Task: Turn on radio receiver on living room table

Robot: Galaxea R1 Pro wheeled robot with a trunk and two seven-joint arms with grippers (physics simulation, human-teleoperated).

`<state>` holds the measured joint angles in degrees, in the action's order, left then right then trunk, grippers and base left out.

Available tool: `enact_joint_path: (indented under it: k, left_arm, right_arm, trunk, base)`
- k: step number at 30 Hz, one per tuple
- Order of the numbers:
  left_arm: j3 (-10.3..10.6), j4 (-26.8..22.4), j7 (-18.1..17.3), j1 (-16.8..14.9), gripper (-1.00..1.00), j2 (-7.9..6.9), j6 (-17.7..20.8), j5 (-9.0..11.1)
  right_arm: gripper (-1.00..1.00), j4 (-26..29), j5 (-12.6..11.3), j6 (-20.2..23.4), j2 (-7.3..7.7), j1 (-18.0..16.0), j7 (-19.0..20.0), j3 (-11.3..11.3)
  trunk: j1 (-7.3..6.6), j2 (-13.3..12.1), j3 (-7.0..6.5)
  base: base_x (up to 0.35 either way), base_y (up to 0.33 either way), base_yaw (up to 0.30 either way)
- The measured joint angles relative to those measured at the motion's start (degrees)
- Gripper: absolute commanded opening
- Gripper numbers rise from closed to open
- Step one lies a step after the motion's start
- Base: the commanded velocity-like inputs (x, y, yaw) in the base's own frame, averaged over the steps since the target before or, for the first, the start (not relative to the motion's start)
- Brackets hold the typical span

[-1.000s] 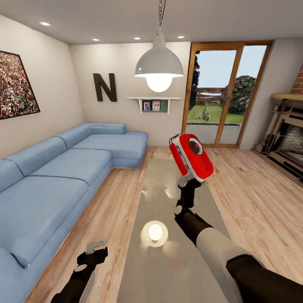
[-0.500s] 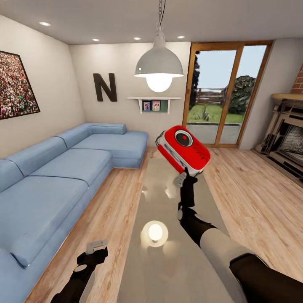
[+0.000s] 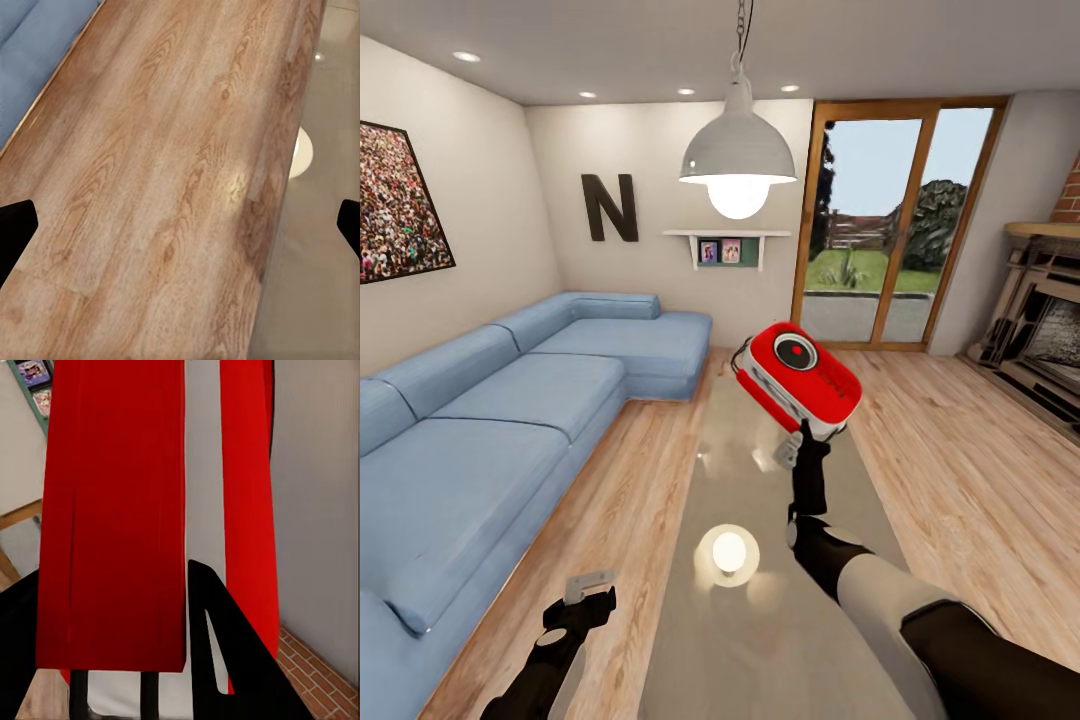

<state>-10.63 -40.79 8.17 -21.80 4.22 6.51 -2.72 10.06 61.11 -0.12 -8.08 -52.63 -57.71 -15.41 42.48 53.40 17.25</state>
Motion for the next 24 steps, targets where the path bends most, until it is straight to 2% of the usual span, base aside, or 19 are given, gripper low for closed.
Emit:
enact_joint_path:
  k: [10, 13, 14, 15, 17, 18, 20, 22, 24]
  left_arm:
    - [0.00, 0.00, -0.16, 0.00, 1.00, 0.06, -0.09, 0.09]
    - [0.01, 0.00, -0.17, 0.00, 1.00, 0.03, -0.09, 0.09]
    - [0.05, -0.01, -0.19, 0.01, 1.00, 0.06, -0.08, 0.09]
    - [0.06, 0.00, -0.19, 0.00, 1.00, 0.07, -0.09, 0.09]
    - [0.08, 0.01, -0.19, 0.00, 1.00, 0.06, -0.09, 0.09]
    - [0.08, 0.01, -0.19, 0.00, 1.00, 0.05, -0.09, 0.09]
    - [0.08, 0.00, -0.23, 0.01, 1.00, 0.06, -0.09, 0.09]
    - [0.13, 0.00, -0.24, 0.00, 1.00, 0.08, -0.09, 0.09]
    - [0.16, 0.00, -0.25, 0.00, 1.00, 0.08, -0.09, 0.09]
  right_arm:
    - [-1.00, -0.52, 0.32, -0.02, -0.05, -0.01, -1.33, -0.09]
    - [-1.00, -1.26, 1.62, -0.01, 0.05, 0.00, -2.62, 0.08]
    - [-1.00, -1.79, 4.44, 0.02, 0.08, 0.00, -4.21, 0.72]
    - [-1.00, -1.84, 5.61, 0.02, 0.07, -0.01, -4.73, -0.34]
    - [-1.00, -2.02, 9.68, 0.16, 0.07, -0.02, -6.54, -0.78]
    - [-1.00, -2.07, 10.72, 0.22, 0.07, -0.01, -7.03, -1.05]
    - [-1.00, -2.22, 14.92, 0.58, 0.14, -0.01, -9.97, 0.20]
    - [-1.00, -3.29, 18.63, 3.75, 0.22, 0.01, -14.03, -1.00]
    - [-1.00, -4.63, 21.51, 6.50, 0.20, 0.00, -17.27, -0.77]
  trunk:
    - [0.00, 0.00, 0.00]
    - [0.00, 0.00, 0.00]
    - [0.00, 0.00, 0.00]
    - [0.00, 0.00, -0.01]
    - [0.00, 0.00, -0.01]
    - [0.00, 0.00, -0.01]
    - [0.00, 0.00, -0.01]
    - [0.00, 0.00, 0.00]
    - [0.00, 0.00, 0.00]
  base:
    - [0.000, 0.000, 0.000]
    - [0.000, 0.000, 0.000]
    - [0.000, 0.000, 0.000]
    - [0.000, 0.000, 0.000]
    - [0.000, 0.000, 0.000]
    - [0.000, 0.000, 0.000]
    - [0.000, 0.000, 0.000]
    - [0.000, 0.000, 0.000]
    - [0.000, 0.000, 0.000]
